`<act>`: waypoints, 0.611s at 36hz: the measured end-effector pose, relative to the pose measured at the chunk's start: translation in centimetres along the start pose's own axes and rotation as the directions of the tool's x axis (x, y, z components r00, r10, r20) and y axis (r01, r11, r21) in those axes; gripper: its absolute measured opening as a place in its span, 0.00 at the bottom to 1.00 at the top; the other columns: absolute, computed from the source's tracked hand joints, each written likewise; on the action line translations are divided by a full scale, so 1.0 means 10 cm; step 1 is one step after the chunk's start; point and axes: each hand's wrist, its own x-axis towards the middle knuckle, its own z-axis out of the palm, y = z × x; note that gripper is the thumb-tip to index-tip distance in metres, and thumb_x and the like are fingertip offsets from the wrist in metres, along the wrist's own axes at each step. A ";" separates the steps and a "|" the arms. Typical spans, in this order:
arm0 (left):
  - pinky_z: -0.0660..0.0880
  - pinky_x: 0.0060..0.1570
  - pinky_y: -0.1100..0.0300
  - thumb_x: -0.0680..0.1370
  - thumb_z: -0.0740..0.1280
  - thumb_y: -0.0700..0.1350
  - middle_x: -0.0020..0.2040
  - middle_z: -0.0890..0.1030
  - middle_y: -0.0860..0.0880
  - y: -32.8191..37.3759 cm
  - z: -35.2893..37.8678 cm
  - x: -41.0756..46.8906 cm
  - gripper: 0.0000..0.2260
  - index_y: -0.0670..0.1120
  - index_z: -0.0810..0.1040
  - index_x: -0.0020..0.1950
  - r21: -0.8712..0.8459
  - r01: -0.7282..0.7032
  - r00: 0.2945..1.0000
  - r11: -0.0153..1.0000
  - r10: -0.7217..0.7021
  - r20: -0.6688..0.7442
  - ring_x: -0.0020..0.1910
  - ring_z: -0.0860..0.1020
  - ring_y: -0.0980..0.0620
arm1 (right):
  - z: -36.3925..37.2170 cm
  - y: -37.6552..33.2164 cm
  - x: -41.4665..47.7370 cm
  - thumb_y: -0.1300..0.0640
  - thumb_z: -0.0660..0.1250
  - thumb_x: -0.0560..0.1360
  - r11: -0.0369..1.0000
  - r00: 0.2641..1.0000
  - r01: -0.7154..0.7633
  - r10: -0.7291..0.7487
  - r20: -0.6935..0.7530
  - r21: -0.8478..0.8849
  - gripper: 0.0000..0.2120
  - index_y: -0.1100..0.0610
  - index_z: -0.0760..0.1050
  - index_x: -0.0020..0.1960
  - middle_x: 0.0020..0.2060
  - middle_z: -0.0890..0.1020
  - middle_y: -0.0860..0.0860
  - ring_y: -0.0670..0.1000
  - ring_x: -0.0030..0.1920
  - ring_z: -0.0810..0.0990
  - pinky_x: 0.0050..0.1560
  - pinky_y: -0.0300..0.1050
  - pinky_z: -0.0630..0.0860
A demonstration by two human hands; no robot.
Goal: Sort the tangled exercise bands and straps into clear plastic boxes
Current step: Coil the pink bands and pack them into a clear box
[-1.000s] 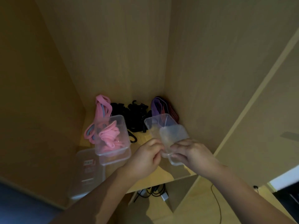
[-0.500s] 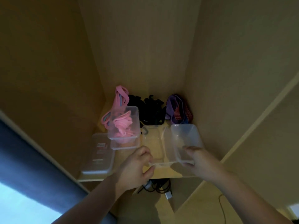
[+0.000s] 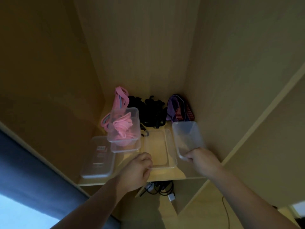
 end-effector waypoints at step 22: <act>0.71 0.49 0.70 0.74 0.63 0.42 0.56 0.75 0.52 -0.22 -0.46 -0.45 0.10 0.48 0.77 0.53 0.046 0.082 0.984 0.996 -0.074 -0.162 0.49 0.77 0.57 | -0.31 -0.83 0.30 0.48 0.65 0.78 0.960 0.946 0.274 -0.260 -0.195 0.049 0.16 0.50 0.77 0.64 0.57 0.81 0.47 0.47 0.56 0.80 0.55 0.46 0.77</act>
